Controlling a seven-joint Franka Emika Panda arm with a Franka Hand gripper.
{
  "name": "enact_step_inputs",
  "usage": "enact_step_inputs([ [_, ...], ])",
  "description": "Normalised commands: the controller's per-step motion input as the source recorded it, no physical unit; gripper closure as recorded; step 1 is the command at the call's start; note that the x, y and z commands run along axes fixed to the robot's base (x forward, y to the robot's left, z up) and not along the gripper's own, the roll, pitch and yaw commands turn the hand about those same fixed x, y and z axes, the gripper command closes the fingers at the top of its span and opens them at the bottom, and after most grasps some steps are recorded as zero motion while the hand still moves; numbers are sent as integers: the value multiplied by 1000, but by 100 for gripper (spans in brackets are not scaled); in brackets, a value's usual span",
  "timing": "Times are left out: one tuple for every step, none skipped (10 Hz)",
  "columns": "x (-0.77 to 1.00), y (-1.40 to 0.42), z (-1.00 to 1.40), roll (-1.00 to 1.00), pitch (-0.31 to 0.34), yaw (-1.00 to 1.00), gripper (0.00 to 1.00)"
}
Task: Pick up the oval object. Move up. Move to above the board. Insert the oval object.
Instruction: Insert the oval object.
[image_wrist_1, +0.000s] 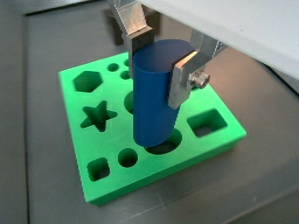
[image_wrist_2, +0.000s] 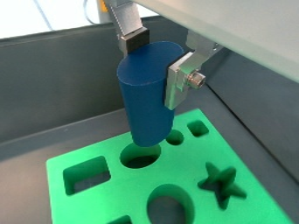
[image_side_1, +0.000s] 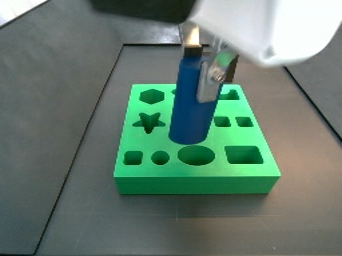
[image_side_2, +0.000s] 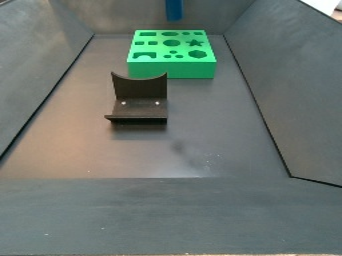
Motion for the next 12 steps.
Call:
enact_step_inputs([
  [0, 0, -343, -36, -3, -1000, 100],
  [0, 0, -343, -36, -3, -1000, 100],
  [0, 0, -334, -41, -4, -1000, 100],
  [197, 0, -234, -93, -27, -877, 100],
  [80, 40, -6, -7, 0, -174, 100],
  [0, 0, -63, 0, 0, 0, 100],
  [237, 0, -160, 0, 0, 0, 100],
  [226, -11, -274, 26, 0, 0, 100],
  [229, -20, -289, 33, 0, 0, 100],
  [214, -20, -289, 36, 0, 0, 100],
  [194, -43, -289, 34, 0, 0, 100],
  [200, -49, -291, 30, 0, 0, 100],
])
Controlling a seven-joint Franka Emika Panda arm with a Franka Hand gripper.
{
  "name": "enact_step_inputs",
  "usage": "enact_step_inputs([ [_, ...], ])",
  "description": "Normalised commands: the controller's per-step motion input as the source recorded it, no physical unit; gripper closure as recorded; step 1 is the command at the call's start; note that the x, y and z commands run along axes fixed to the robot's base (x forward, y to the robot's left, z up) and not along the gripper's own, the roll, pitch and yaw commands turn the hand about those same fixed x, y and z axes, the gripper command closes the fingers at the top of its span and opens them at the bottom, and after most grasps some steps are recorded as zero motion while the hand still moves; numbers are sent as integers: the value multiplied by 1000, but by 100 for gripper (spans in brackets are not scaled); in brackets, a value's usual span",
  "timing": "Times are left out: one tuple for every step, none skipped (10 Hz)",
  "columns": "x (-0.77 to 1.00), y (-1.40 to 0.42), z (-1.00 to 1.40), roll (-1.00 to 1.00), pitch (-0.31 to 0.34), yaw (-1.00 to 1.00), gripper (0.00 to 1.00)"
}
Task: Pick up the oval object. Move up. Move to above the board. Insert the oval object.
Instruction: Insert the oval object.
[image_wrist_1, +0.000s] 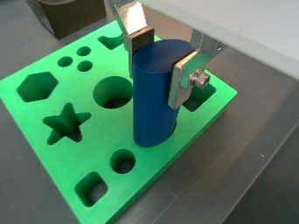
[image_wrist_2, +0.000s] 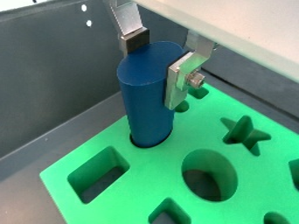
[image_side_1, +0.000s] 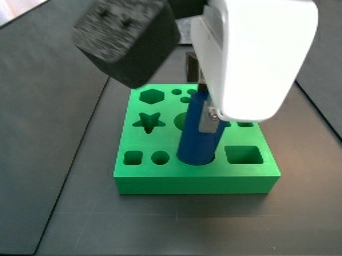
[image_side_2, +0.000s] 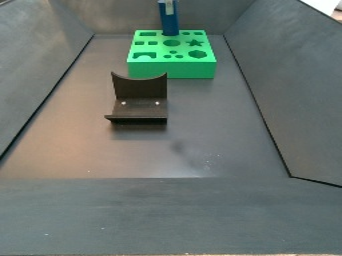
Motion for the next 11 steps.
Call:
enact_step_inputs([
  [197, -80, -297, 27, 0, 0, 100],
  [197, -77, -309, 20, -13, 0, 100],
  [9, -46, -400, 80, -44, -17, 100],
  [-297, 0, -634, 127, -114, 0, 100],
  [-409, 0, -863, 99, -184, -17, 100],
  [-400, 0, -926, 59, -180, -23, 100],
  [-354, 0, -880, 54, -211, 0, 100],
  [-229, 0, -443, 17, -196, 0, 100],
  [0, 0, 0, 0, -26, 0, 100],
  [0, 0, 0, 0, -7, 0, 100],
  [0, 0, 0, 0, 0, 0, 100],
])
